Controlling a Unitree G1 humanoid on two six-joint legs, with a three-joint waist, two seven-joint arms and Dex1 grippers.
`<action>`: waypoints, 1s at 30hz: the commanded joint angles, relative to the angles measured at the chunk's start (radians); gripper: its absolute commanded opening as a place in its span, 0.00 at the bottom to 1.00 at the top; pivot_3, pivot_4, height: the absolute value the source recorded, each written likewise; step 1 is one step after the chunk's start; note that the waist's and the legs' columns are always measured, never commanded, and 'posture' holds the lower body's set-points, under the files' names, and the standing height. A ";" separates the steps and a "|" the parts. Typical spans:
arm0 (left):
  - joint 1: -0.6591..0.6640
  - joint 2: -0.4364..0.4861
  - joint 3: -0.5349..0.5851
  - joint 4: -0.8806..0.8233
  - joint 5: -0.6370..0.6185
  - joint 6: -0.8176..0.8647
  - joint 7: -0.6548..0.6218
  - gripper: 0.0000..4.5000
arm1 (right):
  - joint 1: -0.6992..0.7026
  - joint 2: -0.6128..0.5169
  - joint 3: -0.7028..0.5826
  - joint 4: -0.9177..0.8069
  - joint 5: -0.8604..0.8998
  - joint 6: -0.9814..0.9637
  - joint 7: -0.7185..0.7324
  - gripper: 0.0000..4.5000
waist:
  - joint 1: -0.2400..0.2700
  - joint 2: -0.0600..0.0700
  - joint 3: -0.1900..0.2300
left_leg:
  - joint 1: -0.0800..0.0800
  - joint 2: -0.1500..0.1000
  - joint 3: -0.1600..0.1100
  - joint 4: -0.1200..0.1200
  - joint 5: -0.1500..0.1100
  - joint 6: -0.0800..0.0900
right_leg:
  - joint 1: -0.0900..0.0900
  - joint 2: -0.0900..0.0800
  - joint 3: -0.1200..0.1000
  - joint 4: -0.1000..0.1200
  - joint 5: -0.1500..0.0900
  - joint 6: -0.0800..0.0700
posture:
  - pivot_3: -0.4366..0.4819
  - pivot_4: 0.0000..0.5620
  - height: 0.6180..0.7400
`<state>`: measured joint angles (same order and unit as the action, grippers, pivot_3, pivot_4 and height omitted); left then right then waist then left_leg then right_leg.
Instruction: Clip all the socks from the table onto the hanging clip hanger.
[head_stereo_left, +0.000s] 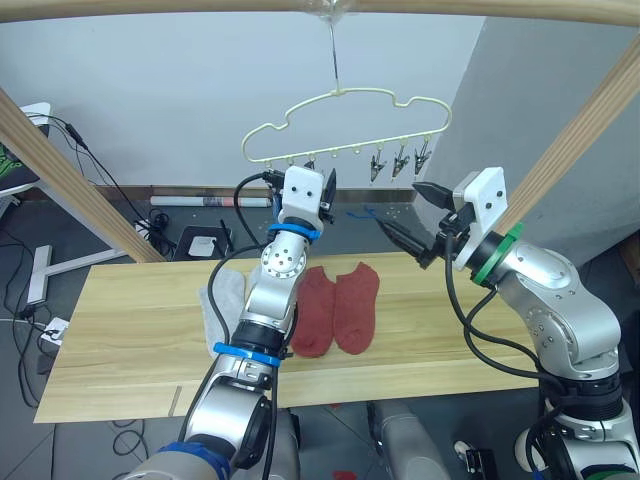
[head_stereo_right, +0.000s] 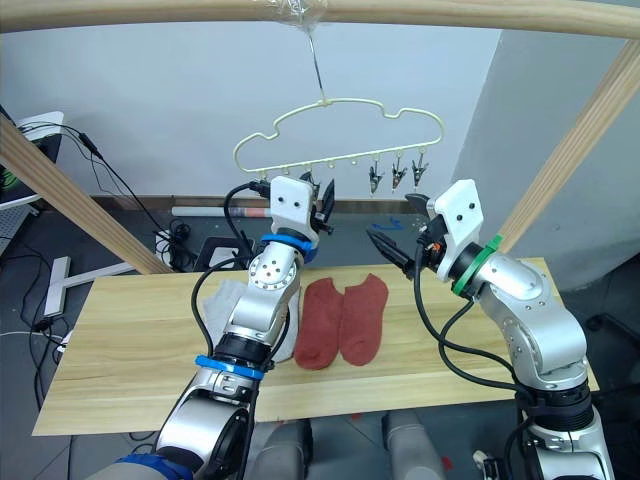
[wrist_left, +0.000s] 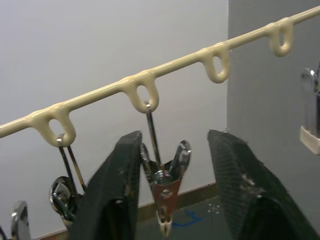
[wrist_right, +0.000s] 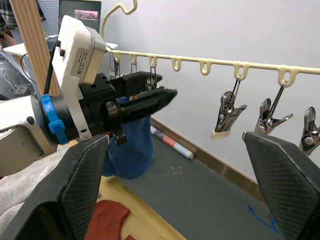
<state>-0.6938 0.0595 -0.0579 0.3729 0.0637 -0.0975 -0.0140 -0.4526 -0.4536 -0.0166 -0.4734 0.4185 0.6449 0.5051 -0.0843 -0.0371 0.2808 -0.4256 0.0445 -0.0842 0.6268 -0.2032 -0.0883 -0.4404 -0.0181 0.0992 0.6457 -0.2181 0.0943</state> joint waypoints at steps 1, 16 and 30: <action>-0.019 -0.002 0.005 -0.013 0.008 -0.025 0.004 0.16 | -0.013 -0.011 -0.022 -0.044 0.011 -0.008 -0.004 1.00 | 0.000 0.000 0.000 | 0.000 0.000 0.000 0.000 0.000 0.000 | 0.000 0.000 0.000 0.000 0.000 0.000 | 0.33 0.47 1.00; 0.021 0.038 -0.006 -0.123 -0.100 0.143 -0.201 0.03 | 0.070 0.001 0.136 0.108 -0.131 -0.042 -0.029 1.00 | -0.001 0.000 0.000 | 0.001 0.000 0.000 0.000 0.000 0.000 | 0.000 0.000 0.000 0.000 0.000 0.000 | 0.37 0.48 1.00; 0.131 0.119 0.069 -0.470 -0.291 0.586 -0.296 0.03 | 0.003 0.266 0.324 0.685 -0.335 -0.200 -0.080 1.00 | 0.002 0.001 0.000 | 0.005 0.001 0.000 0.001 0.000 0.000 | 0.004 0.001 0.001 0.002 0.000 0.000 | 0.47 0.48 1.00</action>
<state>-0.5816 0.1756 0.0160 -0.0715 -0.2219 0.4617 -0.3125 -0.4290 -0.2024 0.3283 0.1973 0.0957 0.4810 0.4426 -0.0823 -0.0364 0.2812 -0.4203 0.0457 -0.0841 0.6275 -0.2030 -0.0882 -0.4363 -0.0168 0.1000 0.6472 -0.2179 0.0948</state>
